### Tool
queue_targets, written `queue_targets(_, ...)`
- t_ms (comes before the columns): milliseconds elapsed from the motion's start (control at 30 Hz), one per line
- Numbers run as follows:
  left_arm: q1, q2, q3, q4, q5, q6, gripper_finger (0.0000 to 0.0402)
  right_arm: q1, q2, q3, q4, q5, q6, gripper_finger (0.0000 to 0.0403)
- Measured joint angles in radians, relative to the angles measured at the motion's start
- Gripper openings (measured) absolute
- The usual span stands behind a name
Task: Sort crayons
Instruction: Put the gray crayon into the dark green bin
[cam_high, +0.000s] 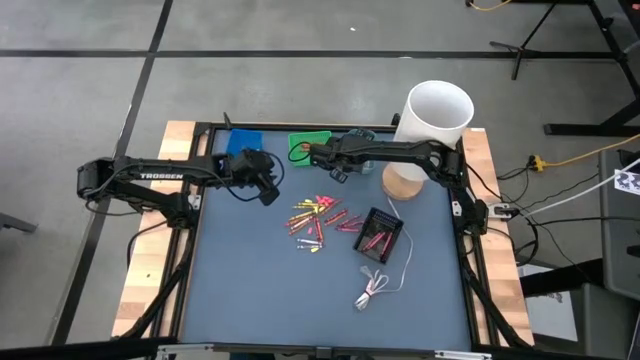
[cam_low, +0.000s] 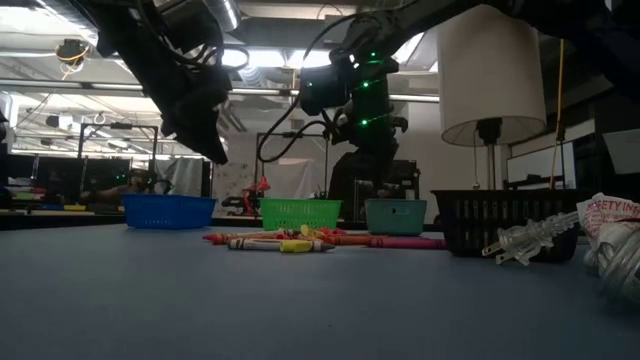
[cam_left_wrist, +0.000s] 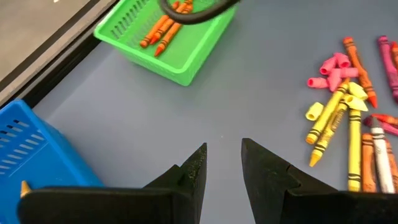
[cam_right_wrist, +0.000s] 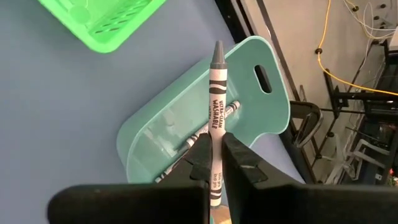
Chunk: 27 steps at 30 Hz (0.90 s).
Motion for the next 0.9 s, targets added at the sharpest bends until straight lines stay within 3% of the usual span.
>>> queue_targets(267,-0.069,0.000,0.000,0.000,0.006,0.000,0.0085,0.000,-0.001,0.000,0.000,-0.030,0.000,0.0021)
queue_targets(600,-0.197,0.002,0.000,-0.001,0.127,0.002,0.0085,0.000,-0.001,0.000,0.000,-0.042,0.000,0.0114)
queue_targets(900,-0.333,0.046,-0.001,0.007,0.127,-0.016,0.0085,0.010,-0.001,0.000,0.003,-0.048,0.001,0.0128)
